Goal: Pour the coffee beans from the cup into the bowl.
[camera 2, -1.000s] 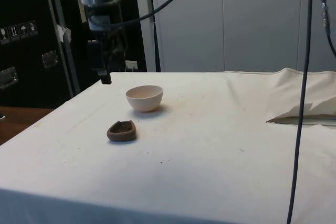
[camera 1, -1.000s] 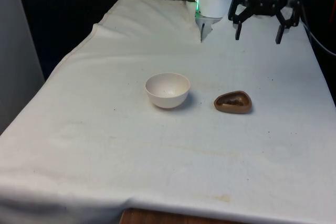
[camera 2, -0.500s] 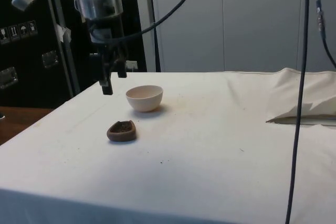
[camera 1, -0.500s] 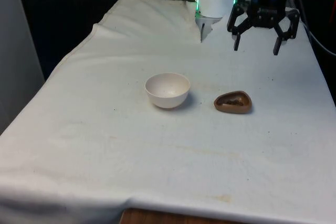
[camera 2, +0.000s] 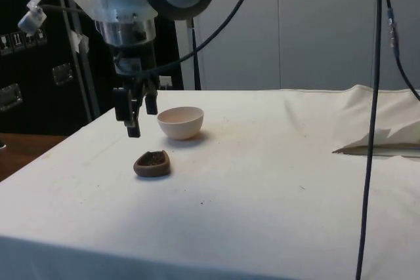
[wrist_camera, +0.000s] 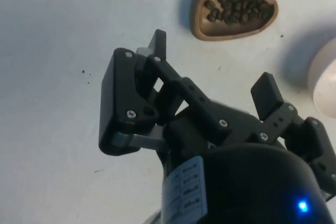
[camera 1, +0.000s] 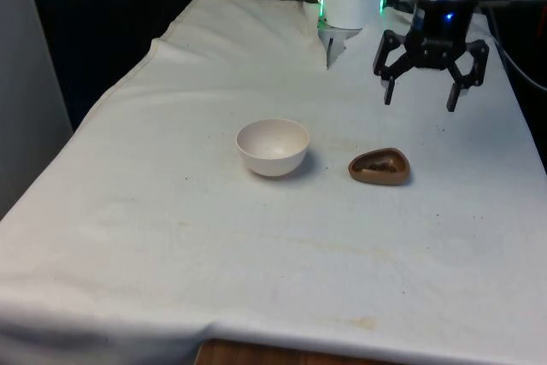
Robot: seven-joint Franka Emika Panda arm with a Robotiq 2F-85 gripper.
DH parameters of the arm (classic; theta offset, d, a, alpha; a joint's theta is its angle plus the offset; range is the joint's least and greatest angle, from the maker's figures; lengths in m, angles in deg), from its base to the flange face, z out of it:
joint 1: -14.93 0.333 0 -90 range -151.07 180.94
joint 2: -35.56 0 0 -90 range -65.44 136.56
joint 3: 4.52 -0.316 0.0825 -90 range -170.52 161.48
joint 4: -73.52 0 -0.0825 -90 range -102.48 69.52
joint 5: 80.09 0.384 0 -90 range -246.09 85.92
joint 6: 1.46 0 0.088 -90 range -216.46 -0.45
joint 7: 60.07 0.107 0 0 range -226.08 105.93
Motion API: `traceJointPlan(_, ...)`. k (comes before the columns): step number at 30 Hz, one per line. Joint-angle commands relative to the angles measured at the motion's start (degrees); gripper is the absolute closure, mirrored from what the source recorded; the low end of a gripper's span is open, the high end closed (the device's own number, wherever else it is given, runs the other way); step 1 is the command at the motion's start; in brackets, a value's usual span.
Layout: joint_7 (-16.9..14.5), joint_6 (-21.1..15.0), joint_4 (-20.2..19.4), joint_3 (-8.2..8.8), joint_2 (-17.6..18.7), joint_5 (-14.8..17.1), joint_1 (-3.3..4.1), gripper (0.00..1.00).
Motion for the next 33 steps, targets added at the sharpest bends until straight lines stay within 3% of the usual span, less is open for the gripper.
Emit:
traceJointPlan(1,0.86,-1.26,-0.06,0.29,0.52,-0.8,0.29,0.0)
traceJointPlan(2,0.17,-0.29,0.0,0.0,0.23,-0.17,0.06,0.0)
traceJointPlan(10,1.32,-3.72,-0.17,0.52,2.52,-1.38,0.29,0.0)
traceJointPlan(11,0.63,-2.75,0.0,0.11,2.35,-0.74,0.0,0.0)
traceJointPlan(12,1.38,-3.95,-0.17,0.52,2.75,-1.43,0.29,0.0)
traceJointPlan(19,1.55,-5.61,-0.11,0.69,4.53,-1.78,0.29,0.0)
traceJointPlan(20,0.86,-4.81,-0.06,0.29,4.41,-1.15,0.0,0.0)
traceJointPlan(22,1.55,-6.3,-0.06,0.8,5.1,-1.89,0.29,0.0)
traceJointPlan(33,1.09,-6.99,1.09,0.52,7.28,-1.38,0.17,0.0)
